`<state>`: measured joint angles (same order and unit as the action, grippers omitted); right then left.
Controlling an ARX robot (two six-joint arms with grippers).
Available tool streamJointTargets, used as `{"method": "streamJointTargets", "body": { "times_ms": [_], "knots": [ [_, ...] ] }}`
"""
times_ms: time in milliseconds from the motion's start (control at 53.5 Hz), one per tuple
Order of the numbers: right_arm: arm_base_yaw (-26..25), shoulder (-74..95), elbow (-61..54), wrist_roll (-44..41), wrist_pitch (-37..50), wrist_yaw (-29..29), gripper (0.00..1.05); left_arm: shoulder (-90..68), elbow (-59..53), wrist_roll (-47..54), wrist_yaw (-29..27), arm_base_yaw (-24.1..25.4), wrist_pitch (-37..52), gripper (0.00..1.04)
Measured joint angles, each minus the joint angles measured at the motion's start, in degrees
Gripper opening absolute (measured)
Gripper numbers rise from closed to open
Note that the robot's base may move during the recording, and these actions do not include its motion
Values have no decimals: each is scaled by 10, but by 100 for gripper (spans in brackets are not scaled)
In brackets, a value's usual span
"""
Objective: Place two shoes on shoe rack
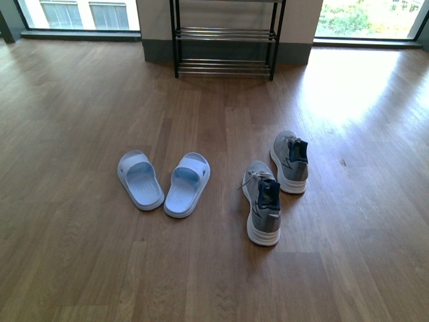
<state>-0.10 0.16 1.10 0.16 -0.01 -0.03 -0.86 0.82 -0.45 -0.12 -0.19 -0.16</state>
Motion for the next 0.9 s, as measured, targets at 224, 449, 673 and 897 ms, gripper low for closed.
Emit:
{"method": "streamJointTargets", "body": {
  "times_ms": [224, 449, 673, 897],
  "knots": [
    [0, 0, 0, 0, 0, 0, 96, 0, 0, 0, 0, 0, 0, 95],
    [0, 0, 0, 0, 0, 0, 96, 0, 0, 0, 0, 0, 0, 95],
    [0, 0, 0, 0, 0, 0, 96, 0, 0, 0, 0, 0, 0, 95],
    [0, 0, 0, 0, 0, 0, 96, 0, 0, 0, 0, 0, 0, 95]
  ]
}}
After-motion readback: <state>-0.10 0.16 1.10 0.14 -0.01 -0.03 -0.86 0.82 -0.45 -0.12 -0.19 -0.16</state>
